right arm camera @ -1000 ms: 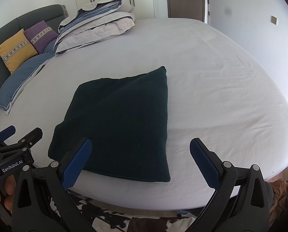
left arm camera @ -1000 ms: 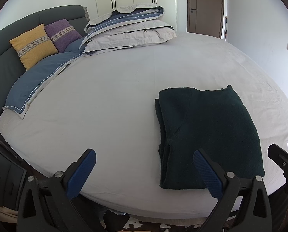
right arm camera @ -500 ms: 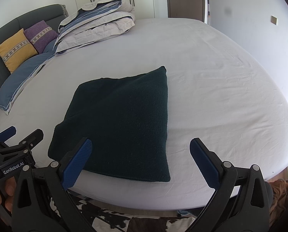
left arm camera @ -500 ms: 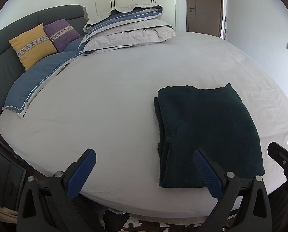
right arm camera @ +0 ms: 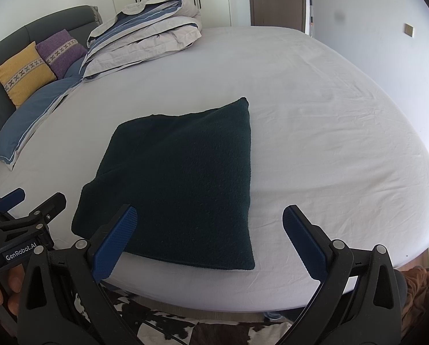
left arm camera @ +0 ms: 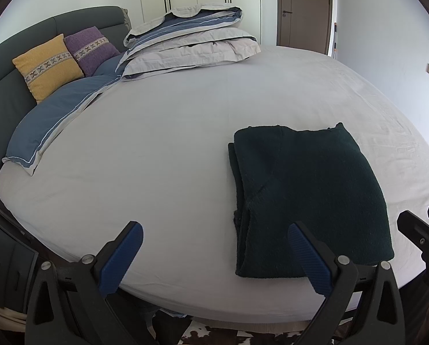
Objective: Fold small clothes
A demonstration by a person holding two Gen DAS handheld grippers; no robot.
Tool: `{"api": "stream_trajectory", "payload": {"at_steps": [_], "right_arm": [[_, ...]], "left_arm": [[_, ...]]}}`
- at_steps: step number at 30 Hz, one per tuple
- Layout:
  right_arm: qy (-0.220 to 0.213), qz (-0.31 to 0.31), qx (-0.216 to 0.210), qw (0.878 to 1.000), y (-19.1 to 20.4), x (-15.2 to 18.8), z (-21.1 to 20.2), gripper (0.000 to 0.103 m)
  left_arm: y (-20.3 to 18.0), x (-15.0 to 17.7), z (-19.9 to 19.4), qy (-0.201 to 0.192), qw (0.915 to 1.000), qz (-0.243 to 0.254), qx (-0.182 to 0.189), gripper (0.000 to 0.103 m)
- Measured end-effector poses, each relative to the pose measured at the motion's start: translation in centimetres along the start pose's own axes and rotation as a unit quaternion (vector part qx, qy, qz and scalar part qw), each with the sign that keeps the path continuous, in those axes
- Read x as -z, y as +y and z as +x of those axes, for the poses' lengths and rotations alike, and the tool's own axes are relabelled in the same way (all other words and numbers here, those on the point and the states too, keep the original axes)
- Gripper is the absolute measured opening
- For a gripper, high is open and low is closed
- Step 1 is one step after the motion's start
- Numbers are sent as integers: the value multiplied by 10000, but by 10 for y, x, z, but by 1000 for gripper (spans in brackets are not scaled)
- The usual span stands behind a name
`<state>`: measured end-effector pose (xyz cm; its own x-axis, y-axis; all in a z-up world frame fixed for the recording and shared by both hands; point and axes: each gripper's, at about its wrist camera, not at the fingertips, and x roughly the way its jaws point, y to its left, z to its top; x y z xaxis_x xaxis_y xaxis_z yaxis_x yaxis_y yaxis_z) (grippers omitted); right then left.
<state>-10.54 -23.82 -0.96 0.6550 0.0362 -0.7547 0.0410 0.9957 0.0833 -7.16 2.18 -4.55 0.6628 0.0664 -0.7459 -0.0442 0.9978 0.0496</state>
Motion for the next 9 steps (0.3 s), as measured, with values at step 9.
{"api": "stream_trajectory", "payload": {"at_steps": [9], "right_arm": [[23, -7, -17, 10000, 0, 4, 3, 103]], "left_arm": [[0, 2, -1, -31, 10000, 20, -16, 103]]}}
